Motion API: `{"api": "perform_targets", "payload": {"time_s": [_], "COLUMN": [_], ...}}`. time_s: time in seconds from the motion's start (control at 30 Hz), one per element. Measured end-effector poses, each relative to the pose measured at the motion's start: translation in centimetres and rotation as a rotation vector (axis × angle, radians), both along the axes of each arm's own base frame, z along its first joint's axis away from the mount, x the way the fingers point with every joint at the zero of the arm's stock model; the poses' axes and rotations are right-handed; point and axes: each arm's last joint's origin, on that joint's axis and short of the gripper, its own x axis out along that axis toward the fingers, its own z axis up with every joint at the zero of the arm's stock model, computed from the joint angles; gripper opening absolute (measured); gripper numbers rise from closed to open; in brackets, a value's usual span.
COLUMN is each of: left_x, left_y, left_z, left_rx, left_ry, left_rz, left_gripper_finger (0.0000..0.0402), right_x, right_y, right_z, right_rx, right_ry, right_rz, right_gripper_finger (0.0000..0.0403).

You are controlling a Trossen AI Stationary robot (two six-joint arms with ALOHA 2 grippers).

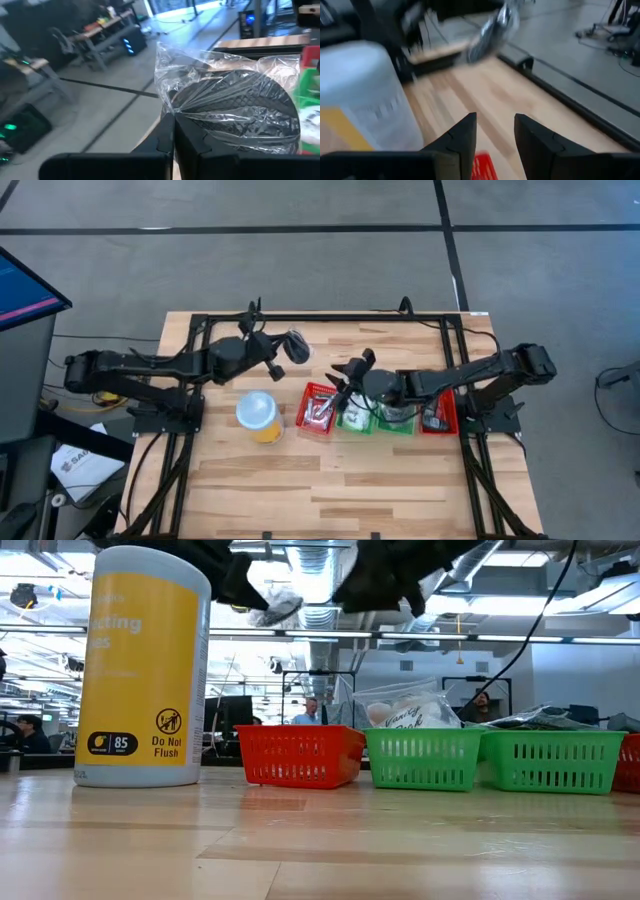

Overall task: Pick & Place Travel size toiletries
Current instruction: Put the black hairbrush into the right green bin

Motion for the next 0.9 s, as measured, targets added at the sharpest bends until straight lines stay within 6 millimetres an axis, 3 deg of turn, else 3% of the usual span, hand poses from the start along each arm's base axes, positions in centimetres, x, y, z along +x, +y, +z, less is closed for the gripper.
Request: {"api": "perform_targets", "payload": {"time_s": [0.4,0.9], "left_x": [0.2,1.1], "left_y": [-3.0,-3.1], "left_z": [1.1,0.6], "left_rx": [0.129,0.131], "left_ry": [-0.035,-0.042], "left_rz": [0.077,0.089], "left_gripper_finger": [0.0,0.0], "right_x": [1.0,1.2], "right_y": [-1.8,-2.8], "right_z": [2.2,3.2], "right_rx": [0.062,0.084], "right_ry": [-0.249,-0.354], "right_rz": [0.068,0.126], "right_gripper_finger": [0.0123,0.0123]}}
